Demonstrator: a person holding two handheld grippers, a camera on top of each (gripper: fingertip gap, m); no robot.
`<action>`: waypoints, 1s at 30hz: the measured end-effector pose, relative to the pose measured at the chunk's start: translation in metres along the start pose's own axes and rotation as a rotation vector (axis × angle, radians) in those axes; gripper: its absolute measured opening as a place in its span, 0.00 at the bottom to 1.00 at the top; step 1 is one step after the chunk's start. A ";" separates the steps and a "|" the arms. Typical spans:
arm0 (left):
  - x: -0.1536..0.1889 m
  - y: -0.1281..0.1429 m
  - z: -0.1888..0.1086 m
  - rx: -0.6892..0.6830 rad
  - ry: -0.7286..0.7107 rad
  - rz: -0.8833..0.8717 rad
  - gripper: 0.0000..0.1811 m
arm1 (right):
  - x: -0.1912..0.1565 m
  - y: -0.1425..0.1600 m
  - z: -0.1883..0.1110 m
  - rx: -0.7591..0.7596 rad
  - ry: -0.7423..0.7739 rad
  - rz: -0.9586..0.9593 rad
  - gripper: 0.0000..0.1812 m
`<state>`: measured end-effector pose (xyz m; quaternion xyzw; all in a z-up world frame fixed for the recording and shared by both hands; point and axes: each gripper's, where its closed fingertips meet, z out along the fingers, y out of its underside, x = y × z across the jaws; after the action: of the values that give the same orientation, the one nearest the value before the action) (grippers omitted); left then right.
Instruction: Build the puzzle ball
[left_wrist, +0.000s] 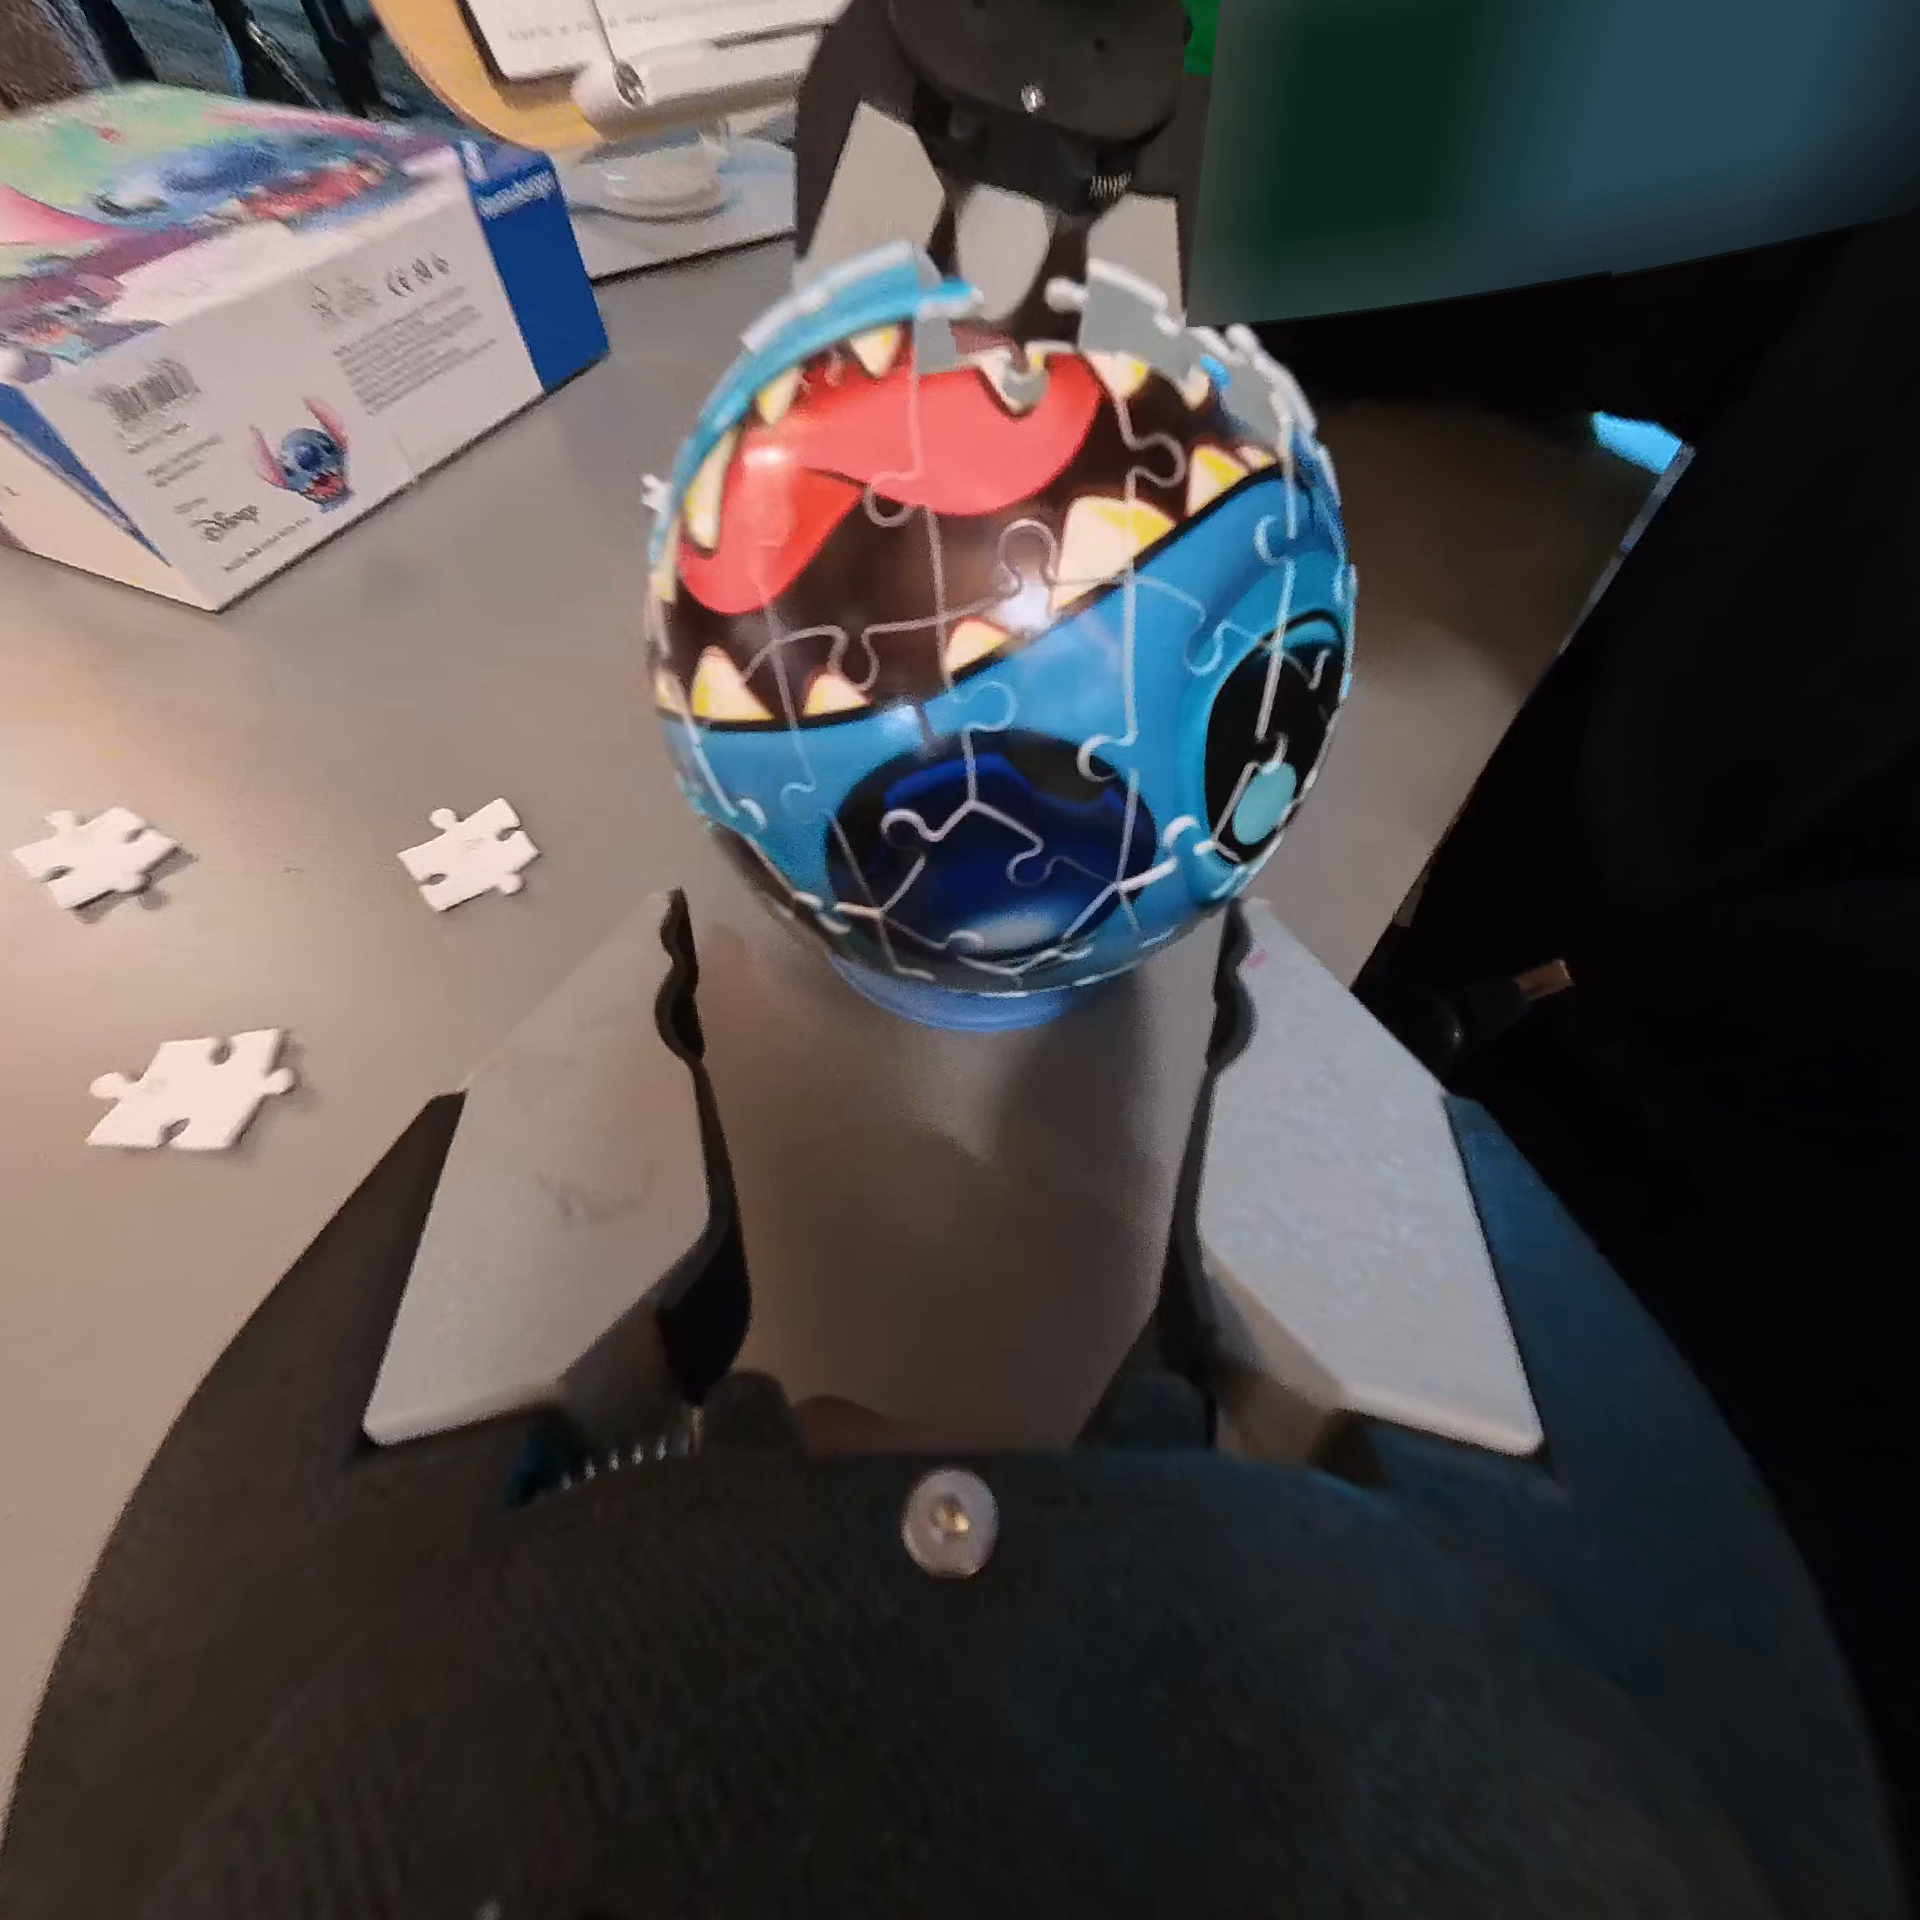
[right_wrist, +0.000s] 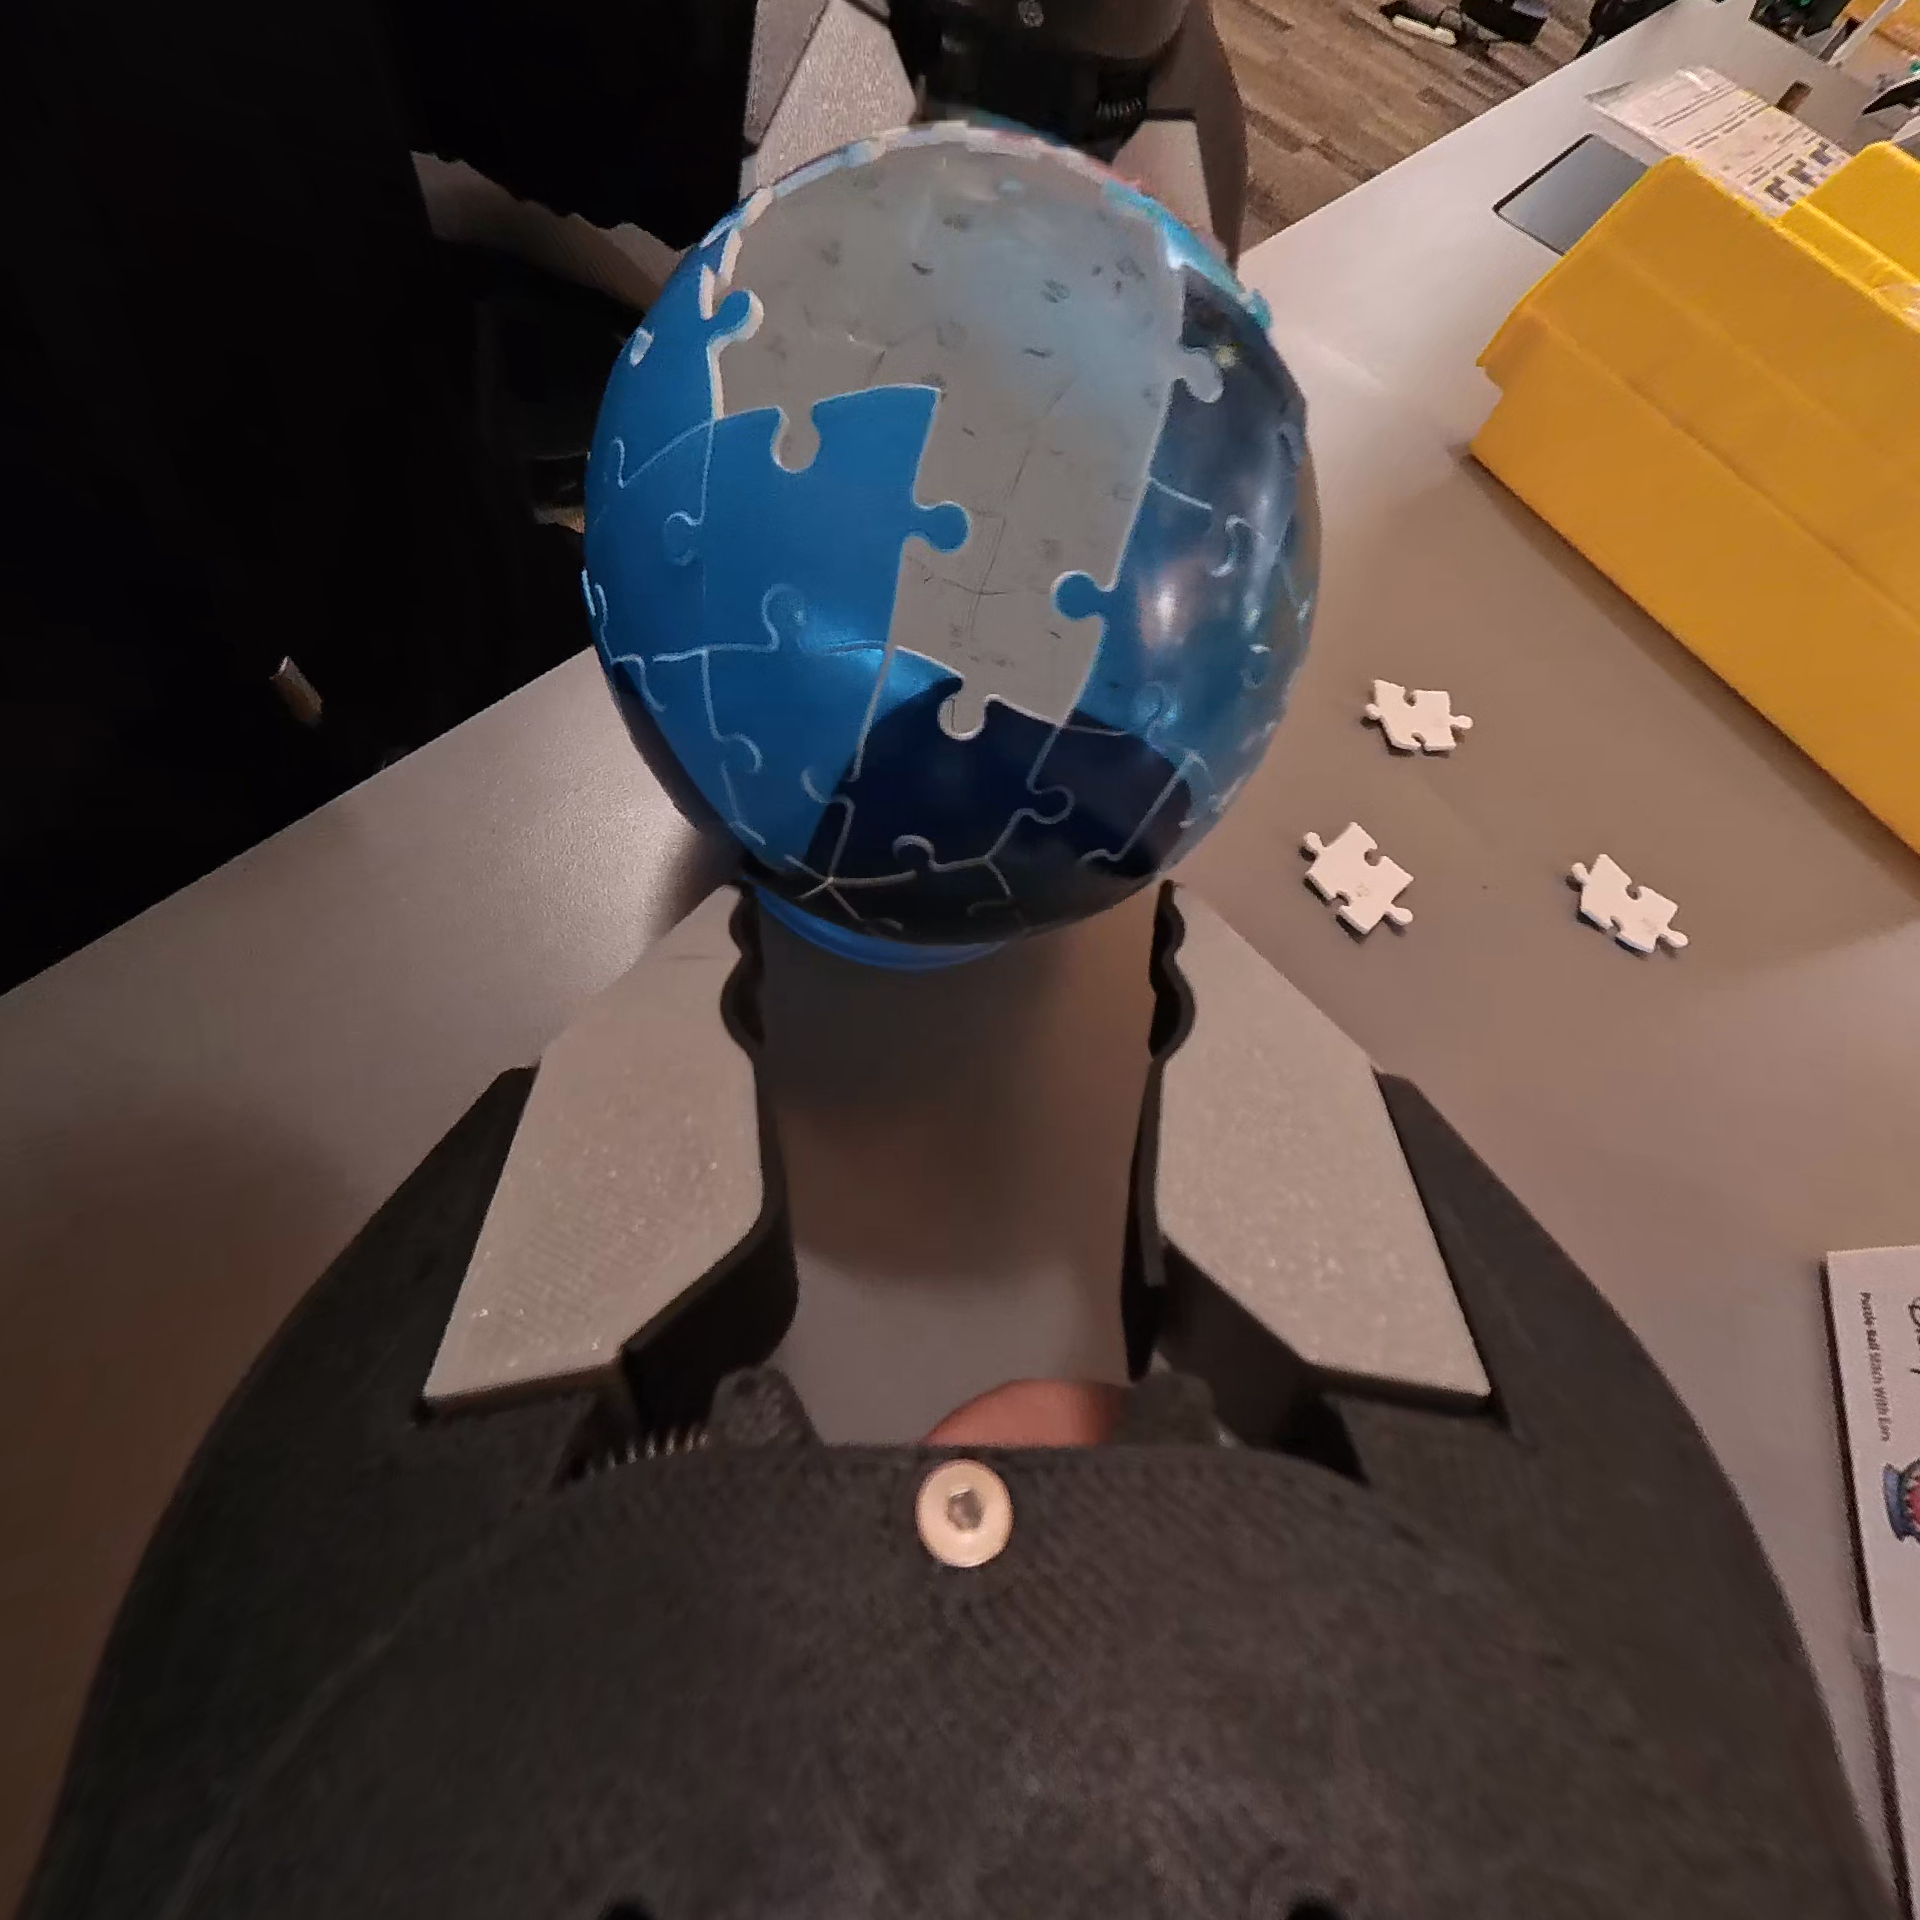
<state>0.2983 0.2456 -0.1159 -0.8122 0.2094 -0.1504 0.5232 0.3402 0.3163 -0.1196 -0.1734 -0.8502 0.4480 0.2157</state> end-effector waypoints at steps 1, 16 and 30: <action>-0.001 -0.003 -0.006 0.015 -0.009 -0.001 0.52 | 0.001 0.000 -0.001 0.002 0.002 0.005 0.39; -0.019 -0.101 -0.029 0.039 -0.189 0.098 0.28 | 0.053 -0.076 -0.061 0.166 0.072 0.027 0.20; -0.029 -0.081 0.008 -0.216 -0.136 0.049 0.35 | 0.053 -0.084 -0.028 0.033 -0.060 0.092 0.22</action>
<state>0.2915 0.2957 -0.0456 -0.8667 0.2081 -0.0588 0.4494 0.3018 0.3164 -0.0240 -0.1952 -0.8400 0.4762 0.1720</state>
